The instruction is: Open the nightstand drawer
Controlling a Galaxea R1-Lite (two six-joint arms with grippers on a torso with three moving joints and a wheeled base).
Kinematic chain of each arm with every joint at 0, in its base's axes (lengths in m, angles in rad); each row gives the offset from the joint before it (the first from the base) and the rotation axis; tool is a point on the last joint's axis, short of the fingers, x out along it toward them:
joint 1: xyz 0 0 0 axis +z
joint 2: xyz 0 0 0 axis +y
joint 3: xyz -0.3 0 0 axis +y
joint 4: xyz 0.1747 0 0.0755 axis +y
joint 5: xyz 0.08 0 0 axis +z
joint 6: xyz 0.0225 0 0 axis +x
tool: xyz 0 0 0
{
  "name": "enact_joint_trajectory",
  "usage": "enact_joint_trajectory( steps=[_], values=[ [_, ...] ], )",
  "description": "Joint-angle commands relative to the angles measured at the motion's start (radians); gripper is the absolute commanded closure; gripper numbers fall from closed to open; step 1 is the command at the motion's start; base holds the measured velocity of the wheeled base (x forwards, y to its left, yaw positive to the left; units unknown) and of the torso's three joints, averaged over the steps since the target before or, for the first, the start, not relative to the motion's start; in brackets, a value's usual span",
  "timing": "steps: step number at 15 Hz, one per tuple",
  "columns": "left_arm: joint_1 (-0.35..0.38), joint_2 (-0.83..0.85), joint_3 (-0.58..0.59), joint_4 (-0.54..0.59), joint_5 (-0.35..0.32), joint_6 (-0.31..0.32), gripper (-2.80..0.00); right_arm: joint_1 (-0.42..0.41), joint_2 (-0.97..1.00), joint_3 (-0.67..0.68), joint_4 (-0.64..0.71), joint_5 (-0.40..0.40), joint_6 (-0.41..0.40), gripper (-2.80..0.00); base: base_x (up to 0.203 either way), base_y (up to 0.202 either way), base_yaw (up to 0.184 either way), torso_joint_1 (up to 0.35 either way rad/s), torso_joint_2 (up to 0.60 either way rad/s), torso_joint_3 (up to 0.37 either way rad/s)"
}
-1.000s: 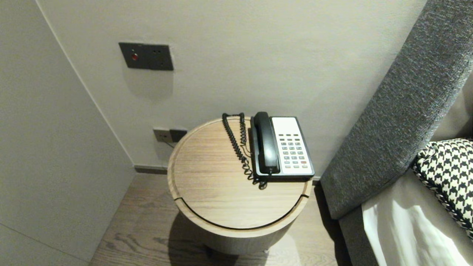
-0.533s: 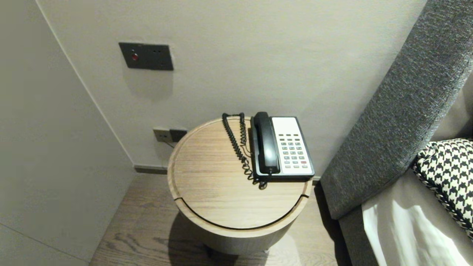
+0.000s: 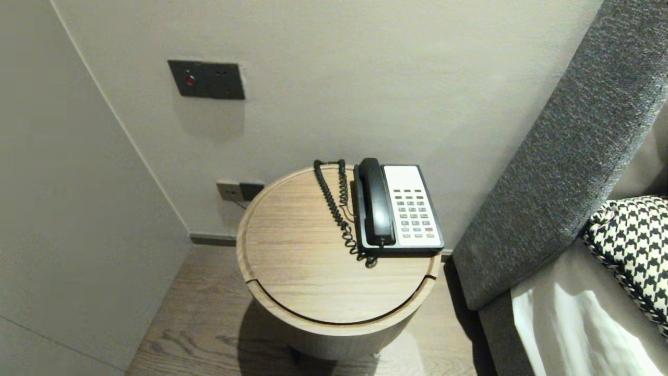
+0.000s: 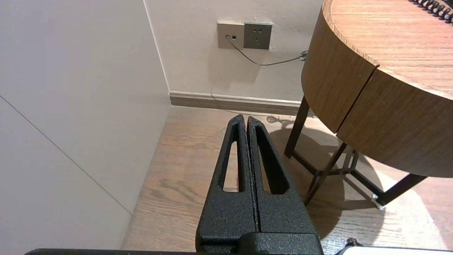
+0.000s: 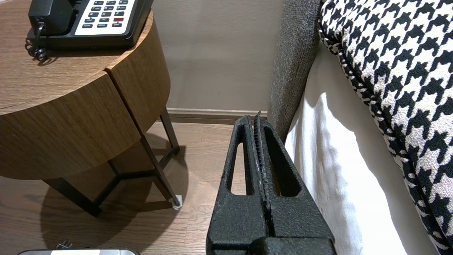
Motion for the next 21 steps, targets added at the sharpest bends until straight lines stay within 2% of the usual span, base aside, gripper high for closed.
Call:
enact_joint_trajectory(
  steps=[1,4,6,12,14,16,18,21],
  values=[
    [0.0,-0.002,-0.006,0.012,-0.001,-0.002,0.0,0.0,0.002,0.04,-0.001,0.0,0.0,0.0,0.0,0.0,0.0,0.0,0.0,0.0],
    [0.0,-0.001,-0.034,0.064,0.002,-0.005,0.0,0.0,0.002,0.04,-0.001,0.0,0.0,0.0,0.0,0.0,0.0,0.0,0.0,0.0],
    [0.0,0.027,-0.125,0.094,0.009,-0.008,0.0,0.0,0.002,0.04,-0.001,0.0,-0.001,0.0,0.0,0.0,0.0,0.0,0.0,0.0],
    [-0.001,0.464,-0.564,0.207,0.037,-0.017,0.0,0.0,0.002,0.04,-0.001,0.0,0.0,0.0,0.0,0.0,0.0,0.0,0.0,0.0],
    [0.003,0.594,-0.703,0.326,0.049,-0.018,0.0,0.0,0.002,0.04,-0.001,0.0,0.0,0.0,0.0,0.0,0.0,0.0,0.0,0.0],
    [0.009,0.71,-0.837,0.533,0.112,-0.017,0.0,0.0,0.002,0.04,-0.001,0.0,0.0,0.0,0.0,0.0,0.0,0.0,0.0,0.0],
    [0.011,0.779,-0.918,0.717,0.149,-0.019,0.0,0.001,0.002,0.04,-0.001,0.0,0.0,0.0,0.0,0.0,0.0,0.0,0.0,0.0],
    [-0.058,0.84,-0.943,0.784,0.153,-0.02,0.0,0.0,0.002,0.04,-0.001,0.0,0.0,0.0,0.0,0.0,0.0,0.0,0.0,0.0]
  ],
)
